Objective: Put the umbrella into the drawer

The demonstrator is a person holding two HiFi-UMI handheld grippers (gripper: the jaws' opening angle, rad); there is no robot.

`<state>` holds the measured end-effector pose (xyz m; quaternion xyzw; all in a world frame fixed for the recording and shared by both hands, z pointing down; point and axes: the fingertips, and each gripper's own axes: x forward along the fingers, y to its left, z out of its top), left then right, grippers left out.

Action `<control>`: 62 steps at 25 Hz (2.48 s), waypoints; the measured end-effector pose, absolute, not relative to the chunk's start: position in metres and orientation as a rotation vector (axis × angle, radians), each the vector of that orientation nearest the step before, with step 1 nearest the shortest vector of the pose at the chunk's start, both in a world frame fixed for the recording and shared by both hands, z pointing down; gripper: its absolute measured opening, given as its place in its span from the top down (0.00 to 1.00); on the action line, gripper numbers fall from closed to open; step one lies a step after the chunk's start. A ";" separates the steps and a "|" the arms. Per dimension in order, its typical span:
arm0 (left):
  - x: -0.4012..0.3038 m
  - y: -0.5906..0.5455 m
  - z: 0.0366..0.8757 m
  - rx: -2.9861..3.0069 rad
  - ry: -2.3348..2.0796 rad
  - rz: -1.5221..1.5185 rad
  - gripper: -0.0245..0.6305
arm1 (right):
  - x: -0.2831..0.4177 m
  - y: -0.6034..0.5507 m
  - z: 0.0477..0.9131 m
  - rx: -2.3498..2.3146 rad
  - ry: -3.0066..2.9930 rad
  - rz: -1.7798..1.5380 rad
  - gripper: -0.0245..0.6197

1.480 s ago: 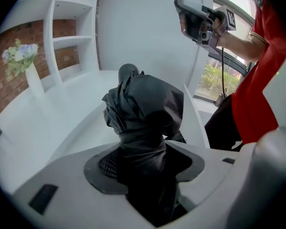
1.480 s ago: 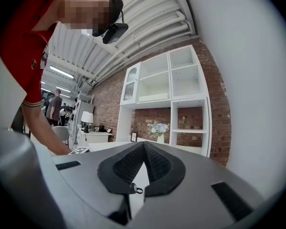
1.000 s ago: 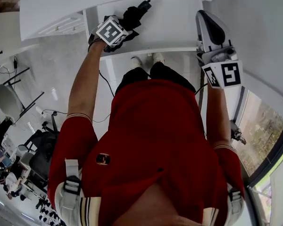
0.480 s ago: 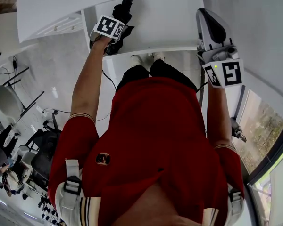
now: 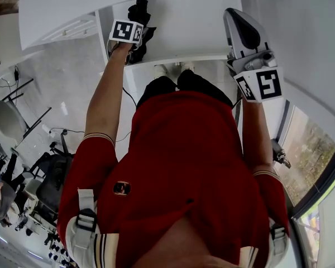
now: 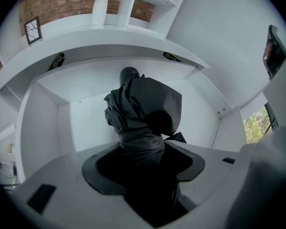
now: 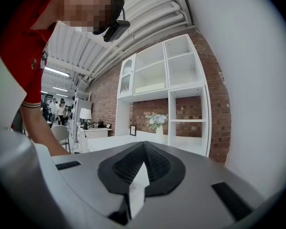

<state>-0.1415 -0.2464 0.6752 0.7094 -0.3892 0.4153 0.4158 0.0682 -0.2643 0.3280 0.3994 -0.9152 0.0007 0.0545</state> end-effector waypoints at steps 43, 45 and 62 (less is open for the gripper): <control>-0.100 -0.254 0.446 2.356 -1.225 0.493 0.56 | 0.030 -0.237 0.332 1.020 -2.918 0.079 0.98; -0.093 -0.248 0.426 2.402 -1.237 0.446 0.58 | 0.027 -0.234 0.330 1.003 -2.936 0.078 0.98; -0.076 -0.200 0.290 2.744 -1.436 0.099 0.95 | 0.009 -0.202 0.288 0.895 -3.074 -0.011 0.98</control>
